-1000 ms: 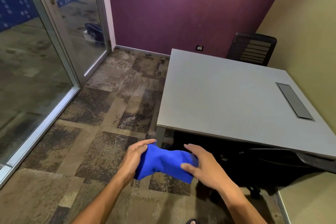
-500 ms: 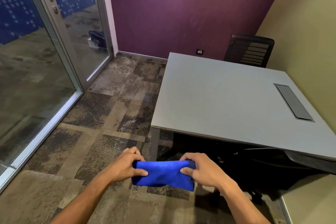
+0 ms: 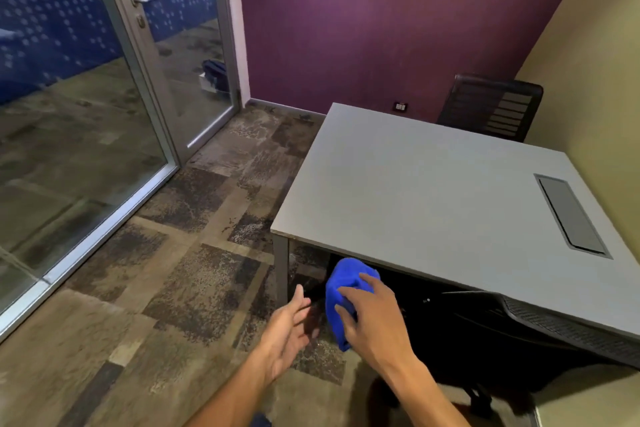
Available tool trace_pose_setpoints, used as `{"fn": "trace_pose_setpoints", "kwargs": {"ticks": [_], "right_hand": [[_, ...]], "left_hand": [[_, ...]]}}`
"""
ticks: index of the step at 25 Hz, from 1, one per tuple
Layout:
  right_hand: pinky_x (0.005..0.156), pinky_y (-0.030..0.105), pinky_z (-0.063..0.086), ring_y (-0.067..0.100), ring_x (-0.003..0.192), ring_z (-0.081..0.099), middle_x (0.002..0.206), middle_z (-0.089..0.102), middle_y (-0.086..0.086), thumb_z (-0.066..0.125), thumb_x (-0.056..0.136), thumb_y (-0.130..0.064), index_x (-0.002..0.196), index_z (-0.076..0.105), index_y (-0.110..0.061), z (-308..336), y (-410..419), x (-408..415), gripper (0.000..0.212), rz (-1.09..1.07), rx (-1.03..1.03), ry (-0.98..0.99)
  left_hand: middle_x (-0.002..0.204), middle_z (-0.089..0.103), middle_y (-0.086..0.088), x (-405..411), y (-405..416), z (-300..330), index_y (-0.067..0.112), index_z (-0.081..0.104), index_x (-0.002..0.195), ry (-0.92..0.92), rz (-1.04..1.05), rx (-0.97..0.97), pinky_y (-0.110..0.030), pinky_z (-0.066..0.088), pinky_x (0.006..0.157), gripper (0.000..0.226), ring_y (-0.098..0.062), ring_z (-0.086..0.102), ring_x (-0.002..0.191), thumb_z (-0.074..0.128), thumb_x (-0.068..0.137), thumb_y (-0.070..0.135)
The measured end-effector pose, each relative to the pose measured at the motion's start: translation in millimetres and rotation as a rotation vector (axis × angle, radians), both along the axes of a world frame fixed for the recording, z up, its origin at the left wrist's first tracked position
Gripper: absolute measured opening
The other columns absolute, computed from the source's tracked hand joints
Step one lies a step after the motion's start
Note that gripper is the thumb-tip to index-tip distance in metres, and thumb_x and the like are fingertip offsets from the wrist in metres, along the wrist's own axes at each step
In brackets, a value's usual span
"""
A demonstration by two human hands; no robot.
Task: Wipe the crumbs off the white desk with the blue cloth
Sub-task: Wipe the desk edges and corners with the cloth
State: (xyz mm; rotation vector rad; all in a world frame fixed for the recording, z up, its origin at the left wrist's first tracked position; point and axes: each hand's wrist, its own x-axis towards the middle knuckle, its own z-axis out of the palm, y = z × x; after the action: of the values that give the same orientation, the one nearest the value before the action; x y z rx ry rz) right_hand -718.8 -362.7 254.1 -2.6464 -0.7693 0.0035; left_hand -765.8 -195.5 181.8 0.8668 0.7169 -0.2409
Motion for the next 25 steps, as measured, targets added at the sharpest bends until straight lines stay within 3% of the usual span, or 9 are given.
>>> {"fn": "trace_pose_setpoints", "kwargs": {"ticks": [2, 4, 6, 9, 12, 16, 21, 25], "right_hand": [[0.086, 0.035, 0.050, 0.021, 0.097, 0.062, 0.092, 0.070, -0.004, 0.055, 0.088, -0.037, 0.093, 0.067, -0.025, -3, 9, -3, 0.017, 0.145, -0.075, 0.021], [0.073, 0.034, 0.046, 0.024, 0.086, 0.061, 0.086, 0.067, -0.001, 0.051, 0.084, -0.033, 0.086, 0.060, -0.023, -10, 18, -6, 0.013, 0.299, -0.140, 0.070], [0.065, 0.034, 0.039, 0.024, 0.082, 0.059, 0.086, 0.066, 0.000, 0.049, 0.083, -0.030, 0.083, 0.052, -0.024, -20, 23, -4, 0.006, 0.383, -0.126, 0.159], [0.065, 0.033, 0.041, 0.022, 0.082, 0.059, 0.089, 0.064, -0.004, 0.050, 0.086, -0.038, 0.091, 0.047, -0.028, -34, 26, 5, 0.012, 0.466, -0.132, 0.259], [0.076, 0.037, 0.050, 0.024, 0.093, 0.062, 0.101, 0.069, -0.003, 0.047, 0.086, -0.046, 0.110, 0.054, -0.029, -43, 28, 26, 0.030, 0.523, -0.215, 0.339], [0.093, 0.028, 0.050, 0.015, 0.112, 0.063, 0.122, 0.069, -0.007, 0.053, 0.092, -0.044, 0.128, 0.060, -0.031, -44, 26, 85, 0.039, 0.468, -0.298, 0.405], [0.103, 0.030, 0.047, 0.012, 0.122, 0.060, 0.133, 0.064, -0.007, 0.060, 0.095, -0.043, 0.137, 0.057, -0.027, -58, 22, 176, 0.046, 0.293, -0.366, 0.506], [0.108, 0.036, 0.042, 0.023, 0.131, 0.054, 0.148, 0.050, 0.003, 0.062, 0.094, -0.043, 0.148, 0.044, -0.020, -105, 21, 244, 0.061, 0.202, -0.396, 0.428]], "left_hand": [[0.116, 0.068, -0.018, 10, -10, 9, 0.002, 0.061, 0.119, -0.012, 0.077, -0.082, -0.049, 0.054, 0.089, 0.058, -0.032, 0.069, 0.098, 0.059, 0.091, 0.052], [0.105, 0.073, -0.018, 17, -15, 9, 0.002, 0.067, 0.114, 0.003, 0.130, -0.097, -0.038, 0.059, 0.069, 0.055, -0.028, 0.072, 0.080, 0.063, 0.088, 0.051], [0.097, 0.076, -0.016, 25, -15, -1, 0.005, 0.068, 0.110, 0.048, 0.202, -0.059, -0.035, 0.060, 0.064, 0.045, -0.026, 0.074, 0.076, 0.064, 0.090, 0.045], [0.101, 0.074, -0.021, 37, -2, -25, 0.002, 0.064, 0.114, 0.123, 0.334, 0.000, -0.042, 0.059, 0.070, 0.037, -0.033, 0.072, 0.083, 0.063, 0.094, 0.034], [0.104, 0.072, -0.017, 50, 13, -50, 0.000, 0.061, 0.117, 0.162, 0.396, 0.072, -0.047, 0.057, 0.083, 0.039, -0.032, 0.069, 0.092, 0.060, 0.096, 0.033], [0.118, 0.063, -0.011, 81, 37, -69, 0.014, 0.053, 0.127, 0.138, 0.486, 0.102, -0.042, 0.048, 0.097, 0.028, -0.027, 0.060, 0.105, 0.052, 0.102, 0.025], [0.146, 0.049, -0.003, 106, 72, -120, 0.022, 0.026, 0.152, 0.131, 0.536, 0.204, -0.044, 0.036, 0.115, 0.054, -0.023, 0.050, 0.131, 0.047, 0.103, 0.032], [0.146, 0.045, 0.004, 106, 84, -149, 0.026, 0.015, 0.155, 0.133, 0.615, 0.296, -0.045, 0.032, 0.117, 0.061, -0.020, 0.047, 0.132, 0.045, 0.102, 0.034]]}}
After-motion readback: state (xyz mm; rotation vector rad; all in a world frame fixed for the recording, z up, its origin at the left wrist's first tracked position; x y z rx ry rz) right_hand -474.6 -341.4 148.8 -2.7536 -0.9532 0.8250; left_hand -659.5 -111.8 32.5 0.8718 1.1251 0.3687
